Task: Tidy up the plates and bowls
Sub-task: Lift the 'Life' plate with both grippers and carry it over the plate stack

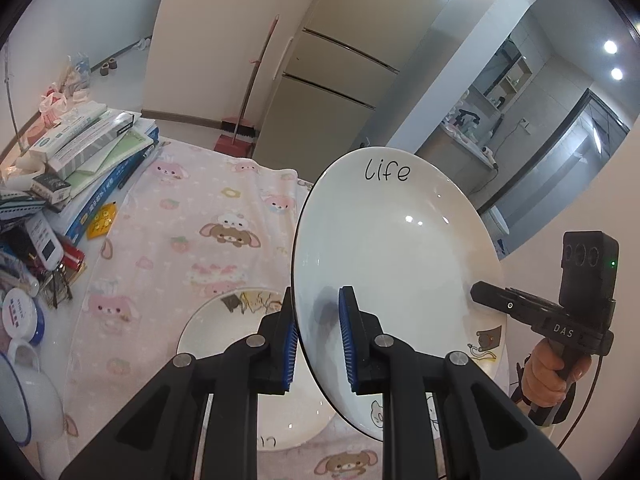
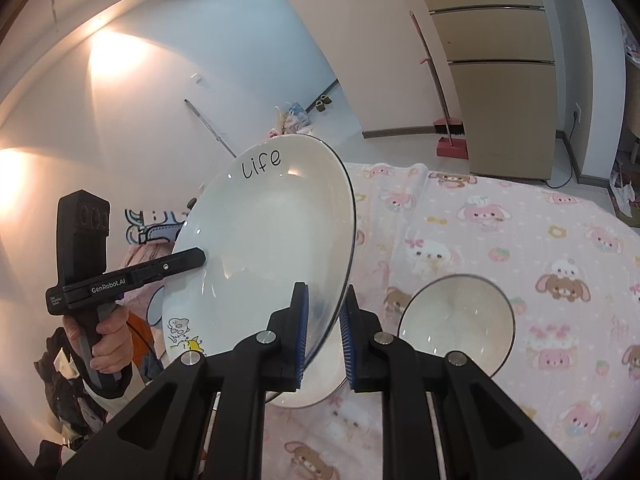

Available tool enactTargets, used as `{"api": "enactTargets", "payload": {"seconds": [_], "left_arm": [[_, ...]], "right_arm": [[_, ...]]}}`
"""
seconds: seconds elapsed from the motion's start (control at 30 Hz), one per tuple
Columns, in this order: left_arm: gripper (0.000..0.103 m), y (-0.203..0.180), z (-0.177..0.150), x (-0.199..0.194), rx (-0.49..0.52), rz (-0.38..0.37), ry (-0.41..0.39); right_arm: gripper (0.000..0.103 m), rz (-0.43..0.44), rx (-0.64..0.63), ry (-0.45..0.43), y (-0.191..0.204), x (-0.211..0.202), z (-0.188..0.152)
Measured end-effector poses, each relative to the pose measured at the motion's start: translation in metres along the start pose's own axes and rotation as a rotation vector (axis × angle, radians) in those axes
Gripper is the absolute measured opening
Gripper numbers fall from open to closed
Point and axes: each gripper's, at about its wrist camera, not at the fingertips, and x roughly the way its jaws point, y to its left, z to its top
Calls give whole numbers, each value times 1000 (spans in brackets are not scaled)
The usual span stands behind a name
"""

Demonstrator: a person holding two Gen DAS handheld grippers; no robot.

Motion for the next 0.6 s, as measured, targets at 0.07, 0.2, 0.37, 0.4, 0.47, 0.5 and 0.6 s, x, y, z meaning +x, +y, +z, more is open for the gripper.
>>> {"api": "enactTargets", "payload": {"seconds": [0.07,0.2,0.37,0.4,0.47,0.5,0.6], "left_arm": [[21,-2,-10,-10,-1,-5,-3],[21,-4,-26,-27,6,-11,-11],[21,-3,-43,-45,3,-10,-18],[21,-2,-45,-47,3,-8,-19],[21,0,-50,-52,4,-3,-21],[21,1,-51,-54,3,-2,-20],[21,5,-57,-58,1,3,-21]], "right_arm": [[15,-2,-2,-3,7,-7,-7],[15,5,-8,-9,20,-18,-23],[15,9,-23,-11,35,-26,-34],[15,10,-26,-11,38,-26,-36],[15,11,-33,-9,42,-26,-37],[15,11,-34,-8,43,-25,-38],[15,16,-36,1,47,-21,-41]]}}
